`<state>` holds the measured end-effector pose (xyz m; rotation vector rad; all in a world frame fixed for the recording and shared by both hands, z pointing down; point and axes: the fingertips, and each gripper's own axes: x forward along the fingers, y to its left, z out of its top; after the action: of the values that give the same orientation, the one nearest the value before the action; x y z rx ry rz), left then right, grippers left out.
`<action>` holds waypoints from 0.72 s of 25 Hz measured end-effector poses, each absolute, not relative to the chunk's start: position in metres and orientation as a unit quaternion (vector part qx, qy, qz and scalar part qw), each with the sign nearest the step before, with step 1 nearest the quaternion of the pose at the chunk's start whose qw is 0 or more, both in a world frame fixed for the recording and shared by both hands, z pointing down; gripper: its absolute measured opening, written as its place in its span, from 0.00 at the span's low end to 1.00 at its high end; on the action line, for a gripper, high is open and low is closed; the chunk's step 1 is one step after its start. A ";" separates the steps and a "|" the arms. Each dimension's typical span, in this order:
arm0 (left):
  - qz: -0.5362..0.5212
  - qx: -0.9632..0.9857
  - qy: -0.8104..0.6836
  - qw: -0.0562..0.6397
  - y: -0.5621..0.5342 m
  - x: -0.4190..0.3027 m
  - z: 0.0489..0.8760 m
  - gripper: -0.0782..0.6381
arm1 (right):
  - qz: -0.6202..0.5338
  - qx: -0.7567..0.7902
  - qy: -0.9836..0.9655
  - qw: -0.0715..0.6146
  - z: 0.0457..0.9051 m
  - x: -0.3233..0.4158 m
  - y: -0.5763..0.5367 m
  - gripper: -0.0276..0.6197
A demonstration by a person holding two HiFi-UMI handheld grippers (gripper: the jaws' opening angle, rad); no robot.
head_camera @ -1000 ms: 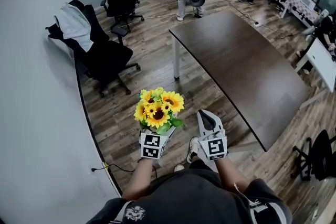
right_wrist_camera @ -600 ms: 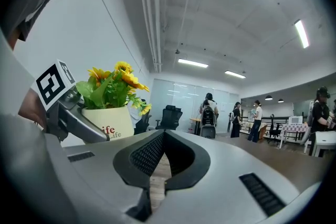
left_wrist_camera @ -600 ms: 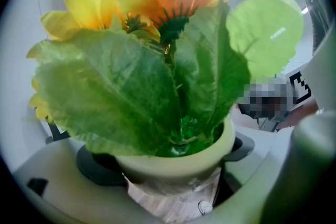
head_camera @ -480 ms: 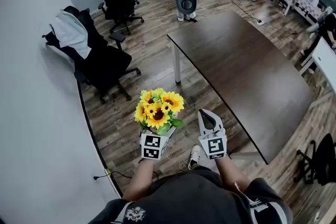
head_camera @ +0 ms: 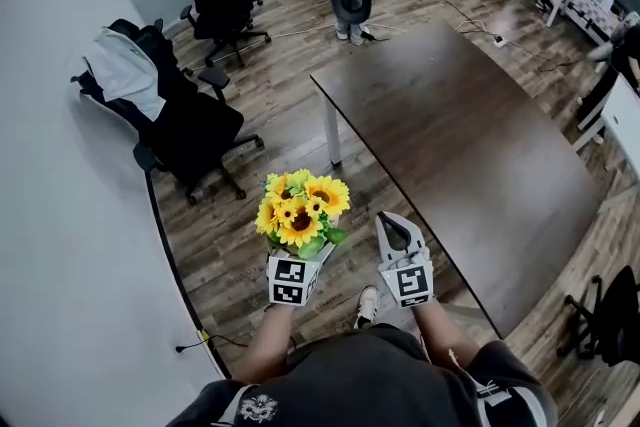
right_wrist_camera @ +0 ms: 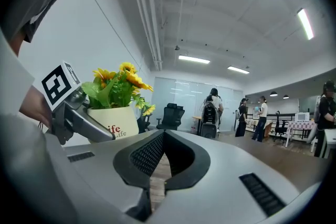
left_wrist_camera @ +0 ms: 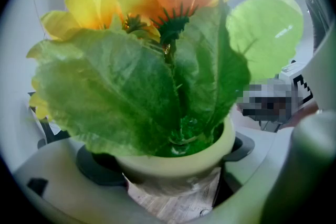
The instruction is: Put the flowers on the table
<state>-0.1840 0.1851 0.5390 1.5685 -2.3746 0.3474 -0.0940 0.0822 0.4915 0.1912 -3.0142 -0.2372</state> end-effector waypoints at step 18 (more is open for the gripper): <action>0.129 0.557 -0.808 0.143 0.078 -0.206 0.537 0.87 | -0.039 0.090 -0.994 0.048 0.505 -0.106 -0.019 0.08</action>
<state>-0.2065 0.0777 0.5371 1.6062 -2.3296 0.3721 -0.1065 -0.0195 0.5046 0.2739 -3.0309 -0.1194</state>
